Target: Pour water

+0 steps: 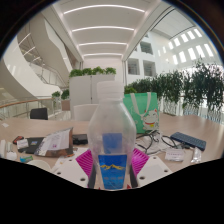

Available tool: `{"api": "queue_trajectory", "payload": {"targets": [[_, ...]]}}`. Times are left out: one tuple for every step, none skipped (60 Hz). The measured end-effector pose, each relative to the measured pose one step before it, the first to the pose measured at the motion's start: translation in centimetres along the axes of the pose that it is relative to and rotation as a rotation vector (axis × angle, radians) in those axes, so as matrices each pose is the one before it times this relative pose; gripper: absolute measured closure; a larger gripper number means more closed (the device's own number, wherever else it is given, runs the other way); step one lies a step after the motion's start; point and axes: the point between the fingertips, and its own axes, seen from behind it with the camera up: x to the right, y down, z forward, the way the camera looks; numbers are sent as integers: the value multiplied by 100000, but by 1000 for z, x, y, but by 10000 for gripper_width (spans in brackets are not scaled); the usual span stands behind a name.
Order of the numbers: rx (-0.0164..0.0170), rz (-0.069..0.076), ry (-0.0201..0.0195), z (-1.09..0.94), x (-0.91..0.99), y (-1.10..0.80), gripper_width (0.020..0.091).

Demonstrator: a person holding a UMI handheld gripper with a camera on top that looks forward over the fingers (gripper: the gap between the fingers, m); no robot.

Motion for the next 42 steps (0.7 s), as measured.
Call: {"api": "queue_trajectory", "payload": {"targets": [[-428, 560, 108, 258, 107, 487, 620], [-362, 436, -49, 217, 44, 419, 619], [-354, 374, -22, 149, 75, 378, 620], [-506, 371, -43, 318, -72, 210, 618], [-766, 192, -247, -210, 33, 491, 619], [-507, 36, -401, 124, -57, 307, 620], [-511, -246, -325, 111, -25, 317, 619], [-568, -288, -139, 82, 40, 259, 620], [-703, -169, -48, 261, -206, 336, 619], [-921, -366, -122, -118, -72, 332, 618], [-1106, -603, -153, 53, -8, 429, 620], [-1130, -784, -90, 34, 32, 461, 619], [-1108, -824, -31, 34, 29, 473, 616], [1226, -424, 76, -106, 25, -159, 617], [654, 144, -129, 326, -204, -291, 619], [-250, 393, -86, -373, -135, 109, 620], [-83, 376, 23, -60, 7, 27, 620], [-371, 323, 5, -28, 48, 71, 619], [-435, 172, -86, -13, 16, 63, 618], [-180, 60, -87, -52, -8, 26, 618], [-262, -57, -46, -16, 33, 50, 619], [-255, -88, 58, 223, -115, -179, 620], [-243, -47, 11, -33, 58, 67, 614], [-561, -28, 85, -55, 52, 91, 604], [-887, -37, 33, -41, 62, -16, 592], [-1103, 147, 99, -70, 19, 158, 577], [-1649, 199, 152, -123, 36, 231, 565], [-2189, 184, 341, -129, 113, 331, 553], [-2497, 119, 592, -194, 168, 387, 529], [-2431, -26, 673, -231, 198, 378, 491], [-1649, -21, 264, -390, -34, 230, 441], [-1470, 197, 471, -428, 87, 154, 381], [-582, 366, 700, -518, 140, 4, 313], [514, 405, 552, -659, 100, -188, 256], [1064, 525, 284, -659, 3, -314, 250], [698, 383, 515, -406, 271, -330, 264], [658, 403, 121, -896, -152, -22, 276], [6, 515, -156, -777, -94, 32, 281], [-572, 432, -243, -831, -109, 139, 280], [-839, 183, -484, -878, -184, 181, 278], [-611, 4, -324, -852, -186, -43, 275], [-473, -100, -298, -942, -120, 154, 274]]}}
